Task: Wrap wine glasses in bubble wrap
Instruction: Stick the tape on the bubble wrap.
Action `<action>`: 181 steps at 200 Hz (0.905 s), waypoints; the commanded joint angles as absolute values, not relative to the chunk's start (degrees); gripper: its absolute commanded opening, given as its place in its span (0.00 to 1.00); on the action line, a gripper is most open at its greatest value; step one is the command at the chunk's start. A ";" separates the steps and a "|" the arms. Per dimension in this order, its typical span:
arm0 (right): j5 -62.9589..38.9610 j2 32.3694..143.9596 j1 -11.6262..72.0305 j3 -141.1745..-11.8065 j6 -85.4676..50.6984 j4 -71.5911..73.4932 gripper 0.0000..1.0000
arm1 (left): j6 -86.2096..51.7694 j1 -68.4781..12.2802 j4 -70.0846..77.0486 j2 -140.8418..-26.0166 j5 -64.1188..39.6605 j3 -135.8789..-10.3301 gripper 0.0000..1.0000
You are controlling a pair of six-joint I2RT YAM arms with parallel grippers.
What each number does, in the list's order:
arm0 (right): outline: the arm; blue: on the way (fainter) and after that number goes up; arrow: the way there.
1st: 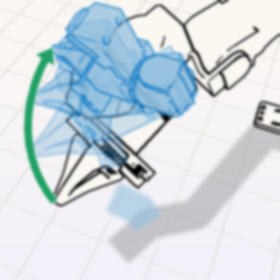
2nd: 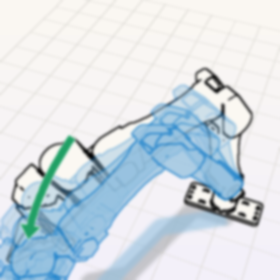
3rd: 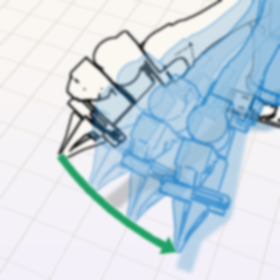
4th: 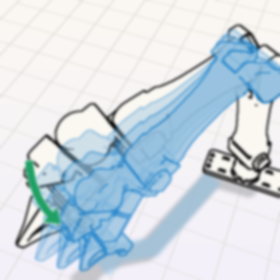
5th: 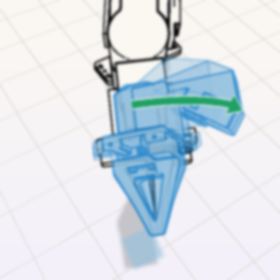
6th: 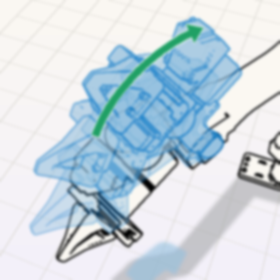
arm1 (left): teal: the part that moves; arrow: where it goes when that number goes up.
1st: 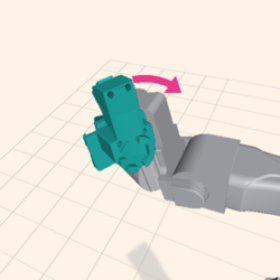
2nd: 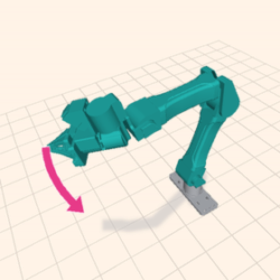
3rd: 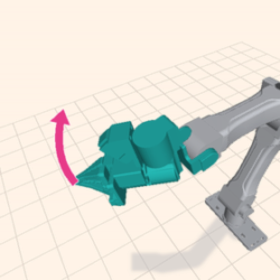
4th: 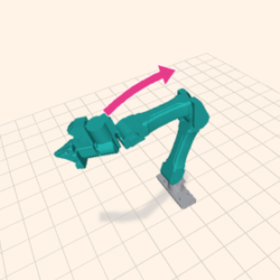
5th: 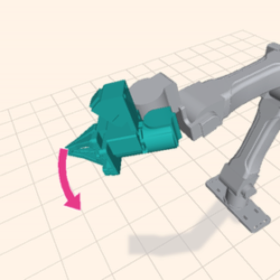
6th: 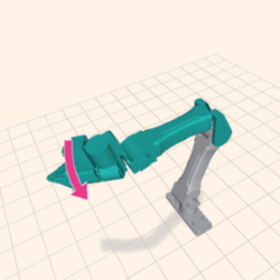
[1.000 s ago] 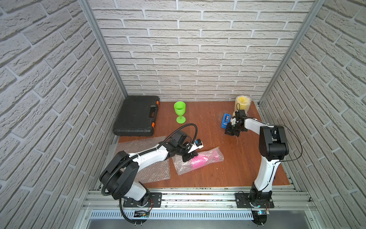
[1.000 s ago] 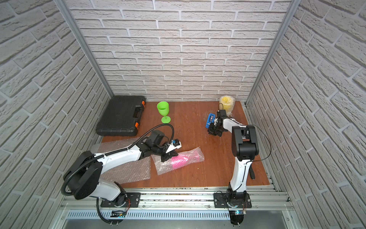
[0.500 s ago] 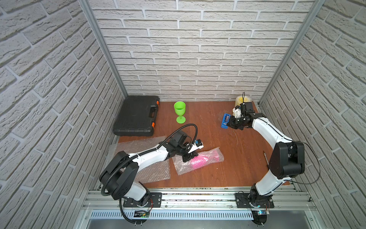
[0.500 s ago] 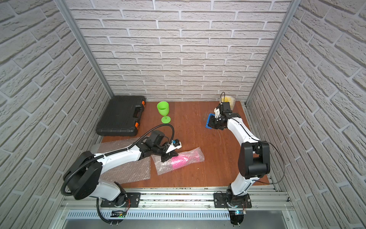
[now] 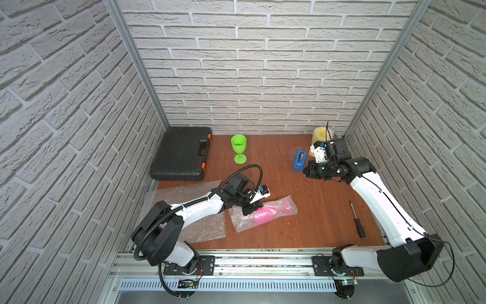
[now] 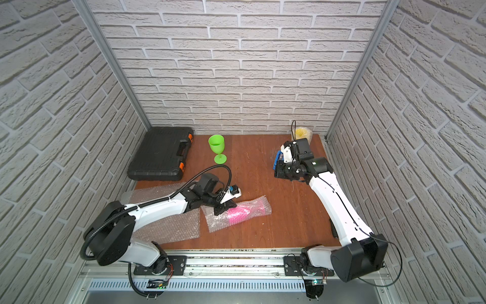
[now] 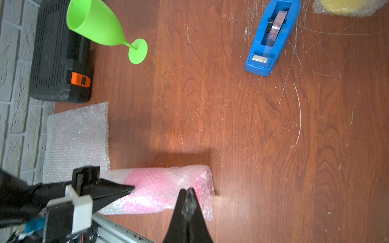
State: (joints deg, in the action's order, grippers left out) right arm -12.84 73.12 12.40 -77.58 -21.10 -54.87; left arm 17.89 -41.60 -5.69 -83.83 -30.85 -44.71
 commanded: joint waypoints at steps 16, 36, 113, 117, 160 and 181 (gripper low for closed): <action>-12.04 67.72 17.30 -78.93 -25.80 -66.43 0.03 | 17.95 -42.28 -7.96 -83.36 -29.80 -42.24 0.02; -14.71 66.56 20.53 -77.68 -28.44 -69.72 0.02 | 17.88 -42.30 -7.38 -83.47 -29.86 -41.68 0.02; -11.84 71.57 37.86 -69.70 -42.33 -59.53 0.03 | 18.04 -42.45 -7.51 -83.56 -30.19 -42.09 0.02; -11.08 72.17 38.46 -69.39 -43.30 -58.36 0.03 | 18.04 -42.46 -7.42 -83.51 -30.15 -42.02 0.02; -5.01 79.24 41.75 -68.20 -50.12 -46.84 0.03 | 18.03 -43.05 -7.29 -83.32 -30.28 -41.90 0.02; -2.18 81.39 41.93 -67.81 -52.01 -41.47 0.03 | 18.03 -43.47 -7.13 -83.15 -30.32 -41.63 0.02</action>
State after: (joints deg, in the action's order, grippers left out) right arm -7.46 80.31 41.54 -68.55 -47.27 -51.35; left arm 17.87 -42.46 -4.25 -83.15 -30.74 -43.59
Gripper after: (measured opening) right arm 0.042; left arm 0.047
